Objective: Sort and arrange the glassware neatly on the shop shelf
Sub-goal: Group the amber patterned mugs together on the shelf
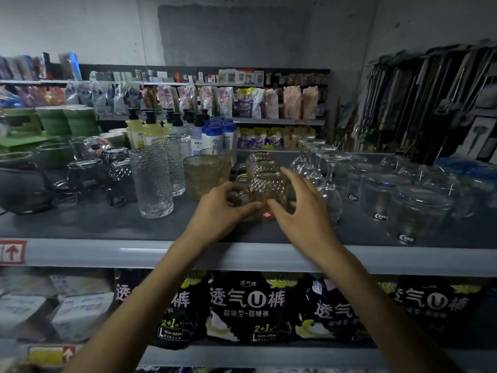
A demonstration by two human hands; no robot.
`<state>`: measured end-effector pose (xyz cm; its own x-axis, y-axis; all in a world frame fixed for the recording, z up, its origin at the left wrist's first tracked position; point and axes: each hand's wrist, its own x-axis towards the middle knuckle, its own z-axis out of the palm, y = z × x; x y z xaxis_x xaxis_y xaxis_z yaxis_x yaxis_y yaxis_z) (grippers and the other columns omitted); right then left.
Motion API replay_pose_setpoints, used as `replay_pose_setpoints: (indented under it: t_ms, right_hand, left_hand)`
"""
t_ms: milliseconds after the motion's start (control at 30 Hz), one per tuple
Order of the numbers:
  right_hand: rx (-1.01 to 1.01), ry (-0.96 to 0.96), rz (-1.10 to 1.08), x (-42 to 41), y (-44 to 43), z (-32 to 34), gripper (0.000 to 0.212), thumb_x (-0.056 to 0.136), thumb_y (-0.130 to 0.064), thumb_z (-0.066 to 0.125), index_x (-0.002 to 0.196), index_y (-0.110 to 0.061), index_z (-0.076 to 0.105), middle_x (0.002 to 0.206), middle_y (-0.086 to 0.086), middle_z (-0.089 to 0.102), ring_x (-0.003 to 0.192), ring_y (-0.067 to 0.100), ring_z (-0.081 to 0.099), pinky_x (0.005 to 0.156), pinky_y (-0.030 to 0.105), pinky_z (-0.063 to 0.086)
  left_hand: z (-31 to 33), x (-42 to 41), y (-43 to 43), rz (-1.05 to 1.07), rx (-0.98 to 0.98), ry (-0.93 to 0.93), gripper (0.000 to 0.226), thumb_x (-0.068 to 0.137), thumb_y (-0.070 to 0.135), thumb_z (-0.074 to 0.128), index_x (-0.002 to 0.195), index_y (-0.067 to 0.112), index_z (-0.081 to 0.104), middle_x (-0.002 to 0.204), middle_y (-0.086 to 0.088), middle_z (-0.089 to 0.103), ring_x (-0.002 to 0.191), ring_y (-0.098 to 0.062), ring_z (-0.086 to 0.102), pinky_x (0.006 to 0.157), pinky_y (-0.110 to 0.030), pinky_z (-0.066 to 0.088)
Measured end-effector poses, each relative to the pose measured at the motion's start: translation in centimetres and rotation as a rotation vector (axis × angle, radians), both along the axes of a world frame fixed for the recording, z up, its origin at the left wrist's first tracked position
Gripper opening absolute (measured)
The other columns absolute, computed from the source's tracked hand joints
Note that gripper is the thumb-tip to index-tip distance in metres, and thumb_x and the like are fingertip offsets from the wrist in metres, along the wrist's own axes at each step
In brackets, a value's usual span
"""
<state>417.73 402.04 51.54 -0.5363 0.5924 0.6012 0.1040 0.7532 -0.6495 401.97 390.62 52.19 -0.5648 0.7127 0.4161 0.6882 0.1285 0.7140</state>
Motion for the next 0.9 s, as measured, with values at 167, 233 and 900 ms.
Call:
replay_pose_setpoints:
  t_ms: [167, 233, 900]
  right_hand:
    - [-0.005, -0.027, 0.001, -0.4, 0.3, -0.3, 0.062, 0.094, -0.028, 0.073, 0.148, -0.036, 0.044, 0.144, -0.008, 0.046, 0.123, 0.019, 0.058, 0.105, 0.042, 0.052]
    - [-0.004, -0.017, -0.009, -0.6, 0.4, -0.4, 0.062, 0.092, -0.030, 0.075, 0.146, -0.036, 0.045, 0.141, -0.007, 0.047, 0.122, 0.019, 0.059, 0.103, 0.043, 0.053]
    - [-0.004, -0.008, -0.049, -1.0, 0.5, -0.8, 0.066, 0.088, -0.030, 0.078, 0.144, -0.037, 0.044, 0.134, -0.005, 0.050, 0.117, 0.019, 0.061, 0.098, 0.043, 0.056]
  left_hand:
    - [-0.6, -0.3, 0.0, 0.054, 0.024, 0.029, 0.051, 0.081, 0.060, 0.077, 0.120, 0.028, 0.069, 0.096, 0.009, 0.073, 0.088, -0.004, 0.069, 0.083, -0.033, 0.059]
    - [-0.7, -0.3, 0.0, 0.063, 0.027, 0.042, 0.050, 0.082, 0.059, 0.078, 0.121, 0.028, 0.069, 0.095, 0.010, 0.072, 0.087, -0.004, 0.069, 0.084, -0.035, 0.059]
    - [-1.2, -0.3, -0.6, 0.090, -0.015, 0.079, 0.069, 0.070, 0.064, 0.083, 0.128, 0.034, 0.062, 0.100, 0.017, 0.070, 0.090, -0.001, 0.070, 0.087, -0.040, 0.060]
